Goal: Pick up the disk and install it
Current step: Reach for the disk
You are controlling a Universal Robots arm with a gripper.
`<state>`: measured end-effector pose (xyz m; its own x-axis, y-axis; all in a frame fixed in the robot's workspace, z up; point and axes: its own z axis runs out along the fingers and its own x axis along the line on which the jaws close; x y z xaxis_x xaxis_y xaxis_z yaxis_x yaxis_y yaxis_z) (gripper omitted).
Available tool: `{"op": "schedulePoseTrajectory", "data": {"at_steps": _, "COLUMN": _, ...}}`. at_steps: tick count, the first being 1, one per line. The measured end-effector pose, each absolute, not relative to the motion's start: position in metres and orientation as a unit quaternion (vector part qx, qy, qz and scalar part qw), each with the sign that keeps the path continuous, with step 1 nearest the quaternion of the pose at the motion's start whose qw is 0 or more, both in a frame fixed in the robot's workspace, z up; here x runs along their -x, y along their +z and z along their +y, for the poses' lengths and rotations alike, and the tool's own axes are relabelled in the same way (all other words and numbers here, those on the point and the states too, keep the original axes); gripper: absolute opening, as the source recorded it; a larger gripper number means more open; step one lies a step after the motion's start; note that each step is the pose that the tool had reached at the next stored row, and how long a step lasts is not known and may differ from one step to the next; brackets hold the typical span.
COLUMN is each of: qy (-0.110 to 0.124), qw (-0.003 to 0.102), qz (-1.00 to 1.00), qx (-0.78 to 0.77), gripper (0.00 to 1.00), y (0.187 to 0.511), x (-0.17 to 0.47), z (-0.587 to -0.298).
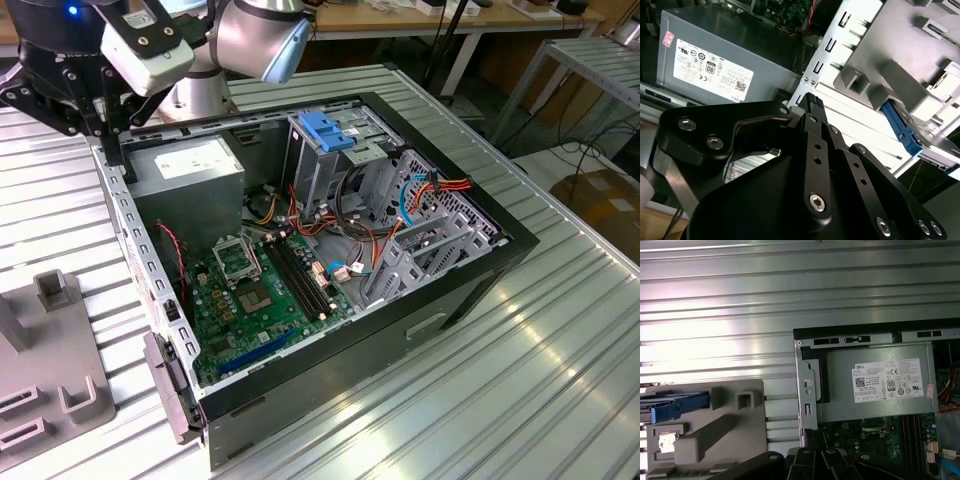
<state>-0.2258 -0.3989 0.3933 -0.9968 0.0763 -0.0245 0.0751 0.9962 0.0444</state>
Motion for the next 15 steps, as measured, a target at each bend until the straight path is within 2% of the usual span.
{"op": "schedulePoseTrajectory", "data": {"at_steps": 15, "qy": 0.022, "qw": 0.013, "qz": 0.999, "qx": -0.038, "gripper": 0.1, "y": 0.393, "x": 0.259, "z": -0.399}}
